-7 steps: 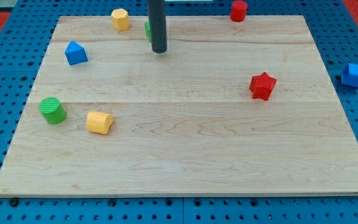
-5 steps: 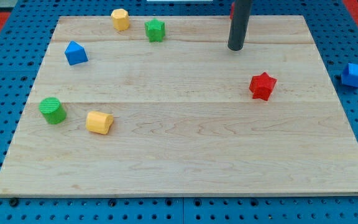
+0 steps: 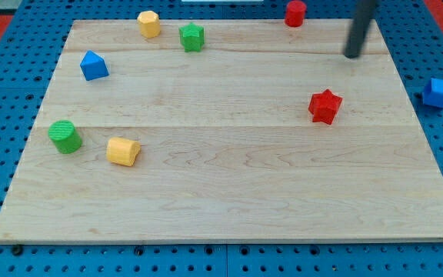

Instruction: Push the red star towards the center

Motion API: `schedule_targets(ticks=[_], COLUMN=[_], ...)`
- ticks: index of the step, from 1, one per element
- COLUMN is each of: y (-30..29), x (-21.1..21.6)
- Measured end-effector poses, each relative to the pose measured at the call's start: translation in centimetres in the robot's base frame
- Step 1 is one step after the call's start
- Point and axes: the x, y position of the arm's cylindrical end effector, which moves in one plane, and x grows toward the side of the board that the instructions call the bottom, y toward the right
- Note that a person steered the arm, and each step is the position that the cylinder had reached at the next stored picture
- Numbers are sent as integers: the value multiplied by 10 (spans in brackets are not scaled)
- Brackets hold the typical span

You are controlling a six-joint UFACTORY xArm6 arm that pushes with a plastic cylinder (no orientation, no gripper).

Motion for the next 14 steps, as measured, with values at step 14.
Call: schedule_targets(ticks=[14], y=[-211], x=[25])
